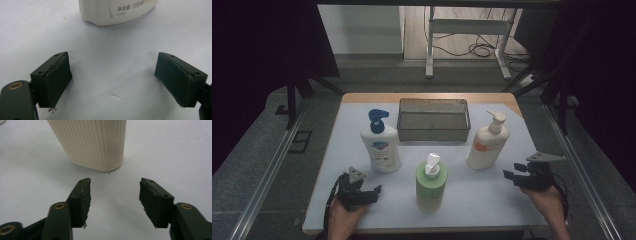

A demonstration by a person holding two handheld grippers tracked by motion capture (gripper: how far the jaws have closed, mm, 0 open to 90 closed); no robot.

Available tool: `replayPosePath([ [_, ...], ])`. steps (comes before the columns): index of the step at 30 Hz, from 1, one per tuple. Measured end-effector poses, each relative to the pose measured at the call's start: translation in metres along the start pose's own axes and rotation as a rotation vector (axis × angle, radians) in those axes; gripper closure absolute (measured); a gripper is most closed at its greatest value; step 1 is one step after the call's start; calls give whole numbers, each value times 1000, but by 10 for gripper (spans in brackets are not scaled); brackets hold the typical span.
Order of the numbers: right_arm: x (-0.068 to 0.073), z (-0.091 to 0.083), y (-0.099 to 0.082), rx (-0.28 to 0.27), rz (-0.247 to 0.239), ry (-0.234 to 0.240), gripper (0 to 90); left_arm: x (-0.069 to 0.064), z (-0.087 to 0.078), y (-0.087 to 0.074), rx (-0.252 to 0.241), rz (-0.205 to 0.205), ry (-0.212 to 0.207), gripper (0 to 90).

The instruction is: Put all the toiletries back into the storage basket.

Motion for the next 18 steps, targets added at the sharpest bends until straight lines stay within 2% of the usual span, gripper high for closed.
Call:
replayPosePath([
  [4,-4,4,4,18,2,0,587,0,0,0,0,0,0,130],
  [5,-4,4,4,18,2,0,587,0,0,0,0,0,0,130],
  [6,-6,6,6,19,6,3,646,0,0,0,0,0,0,130],
  [8,-7,7,6,20,12,4,676,0,0,0,0,0,0,130],
  [9,-10,9,7,19,19,1,746,0,0,0,0,0,0,130],
  [10,-10,9,7,19,19,1,746,0,0,0,0,0,0,130],
  [16,-21,17,12,21,48,14,883,0,0,0,-1,0,0,130],
  [18,-22,19,13,20,45,11,894,0,0,0,0,0,0,130],
])
Point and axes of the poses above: each handheld gripper's, and its own axes: z roughly forward along the jaws, y roughly out of its top, x roughly to its left, the point moved 1 cm from there along z, roughly forward along the jaws, and after that the axes turned 2 degrees about -y, right-handed, at the moved point
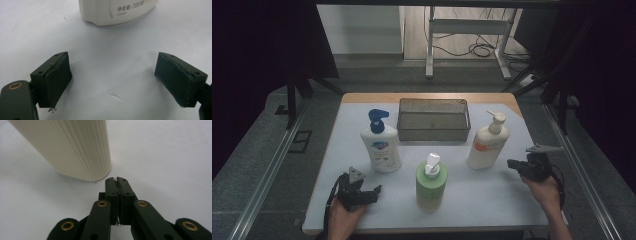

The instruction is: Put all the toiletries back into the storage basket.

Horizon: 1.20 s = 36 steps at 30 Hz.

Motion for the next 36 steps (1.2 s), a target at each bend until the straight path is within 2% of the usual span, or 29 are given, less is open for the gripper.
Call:
replayPosePath([
  [12,-1,20,18,-7,-29,-38,898,0,0,0,-1,0,0,130],
  [21,-5,34,34,-13,-19,-30,897,0,0,0,-1,0,0,130],
  [24,-6,38,43,-26,-46,-22,897,0,0,0,-1,0,0,130],
  [32,-3,43,49,-24,-76,7,896,0,0,0,-1,0,0,130],
  [36,-5,43,47,-28,-76,19,897,0,0,0,-1,0,0,130],
])
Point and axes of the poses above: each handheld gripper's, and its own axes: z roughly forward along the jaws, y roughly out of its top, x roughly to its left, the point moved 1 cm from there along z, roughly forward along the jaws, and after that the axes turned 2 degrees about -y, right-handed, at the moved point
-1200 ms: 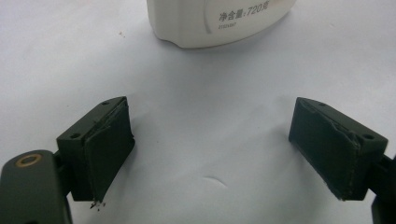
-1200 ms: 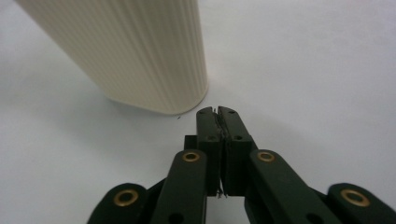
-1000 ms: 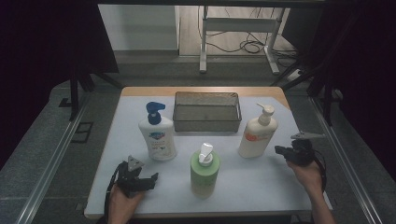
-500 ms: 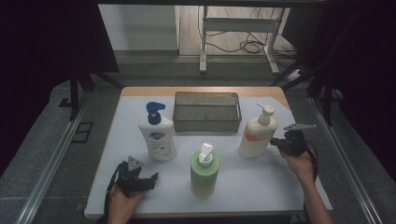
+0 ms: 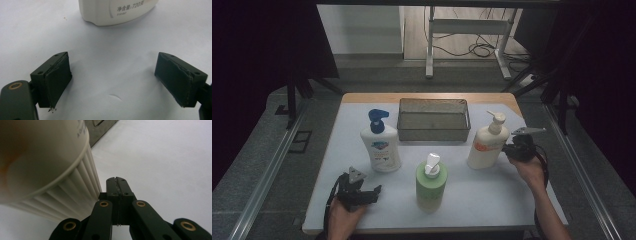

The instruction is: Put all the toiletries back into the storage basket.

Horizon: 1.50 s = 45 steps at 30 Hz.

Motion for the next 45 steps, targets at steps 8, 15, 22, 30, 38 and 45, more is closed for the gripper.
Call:
replayPosePath([
  [8,2,-3,-2,7,-12,11,897,0,0,0,0,0,0,130],
  [15,6,-7,-5,7,-24,15,897,0,0,0,0,0,-1,130],
  [22,10,-11,-10,5,-23,25,898,0,0,0,1,-1,-1,130],
  [30,16,-16,-15,10,-35,35,898,0,0,0,1,-1,-1,129],
  [38,25,-23,-22,7,-49,47,898,0,0,0,1,0,0,130],
  [45,33,-27,-28,-4,-52,67,898,0,0,0,1,0,0,130],
])
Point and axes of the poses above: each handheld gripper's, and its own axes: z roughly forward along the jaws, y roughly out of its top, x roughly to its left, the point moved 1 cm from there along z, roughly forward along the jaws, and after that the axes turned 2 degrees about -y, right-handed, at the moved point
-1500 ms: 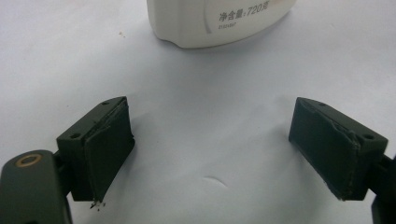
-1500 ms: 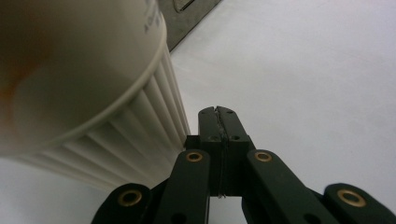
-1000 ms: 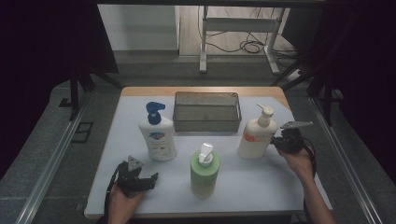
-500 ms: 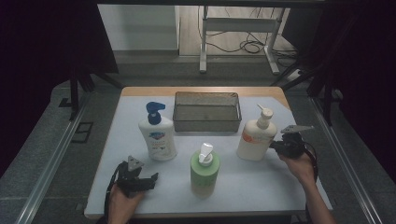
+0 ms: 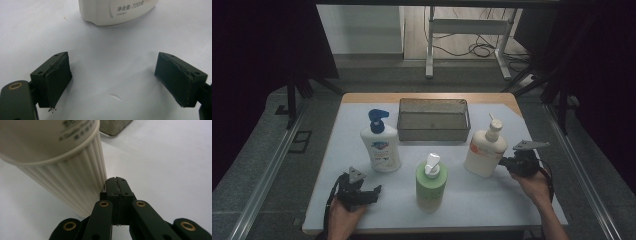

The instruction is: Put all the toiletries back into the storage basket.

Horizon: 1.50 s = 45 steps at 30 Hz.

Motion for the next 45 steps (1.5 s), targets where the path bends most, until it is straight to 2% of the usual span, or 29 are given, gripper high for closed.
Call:
replayPosePath([
  [18,27,-8,-13,-18,-9,34,897,0,0,0,1,0,0,130],
  [32,32,-11,-18,-25,-11,35,881,0,0,0,1,0,0,130],
  [40,31,-25,-21,-38,-6,13,819,0,0,0,1,0,-1,130],
  [45,37,-33,-24,-55,-4,16,776,0,0,0,1,0,0,130],
])
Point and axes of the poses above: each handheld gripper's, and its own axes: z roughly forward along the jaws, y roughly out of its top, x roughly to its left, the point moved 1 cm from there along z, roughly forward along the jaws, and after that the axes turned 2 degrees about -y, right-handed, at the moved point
